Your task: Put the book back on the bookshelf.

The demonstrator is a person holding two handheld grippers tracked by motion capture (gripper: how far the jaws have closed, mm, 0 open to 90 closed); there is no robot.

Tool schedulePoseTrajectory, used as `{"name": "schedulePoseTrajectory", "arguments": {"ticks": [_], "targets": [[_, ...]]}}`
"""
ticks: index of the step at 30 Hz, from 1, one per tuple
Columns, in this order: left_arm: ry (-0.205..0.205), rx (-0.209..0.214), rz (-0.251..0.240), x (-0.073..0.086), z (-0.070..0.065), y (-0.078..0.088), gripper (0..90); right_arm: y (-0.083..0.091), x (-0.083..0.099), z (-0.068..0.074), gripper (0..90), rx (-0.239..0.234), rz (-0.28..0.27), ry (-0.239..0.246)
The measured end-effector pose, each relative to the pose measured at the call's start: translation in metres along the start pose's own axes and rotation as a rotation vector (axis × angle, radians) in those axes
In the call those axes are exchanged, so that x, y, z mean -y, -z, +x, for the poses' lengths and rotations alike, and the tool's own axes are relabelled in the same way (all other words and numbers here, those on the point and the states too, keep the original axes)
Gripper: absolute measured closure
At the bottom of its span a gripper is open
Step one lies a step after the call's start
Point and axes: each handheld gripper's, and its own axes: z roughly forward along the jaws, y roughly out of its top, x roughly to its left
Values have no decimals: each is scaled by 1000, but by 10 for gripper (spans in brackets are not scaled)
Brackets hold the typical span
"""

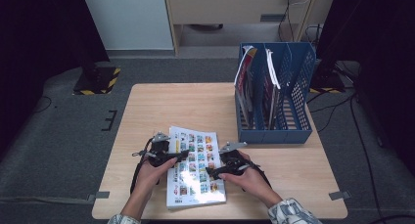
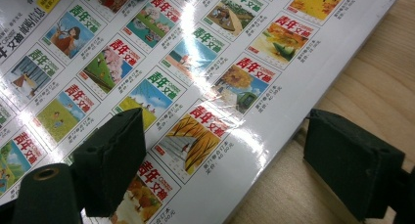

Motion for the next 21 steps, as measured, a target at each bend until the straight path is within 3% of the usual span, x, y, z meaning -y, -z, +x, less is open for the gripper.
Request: {"name": "schedulePoseTrajectory", "arguments": {"ticks": [13, 16, 21], "targets": [[28, -11, -22, -3, -5, 5, 632, -1, 0, 2, 134, 8, -10, 48], [65, 14, -25, -4, -2, 4, 664, -1, 0, 3, 123, 12, -13, 54], [63, 21, -27, -5, -2, 5, 699, -2, -1, 1, 103, 3, -5, 53]]}}
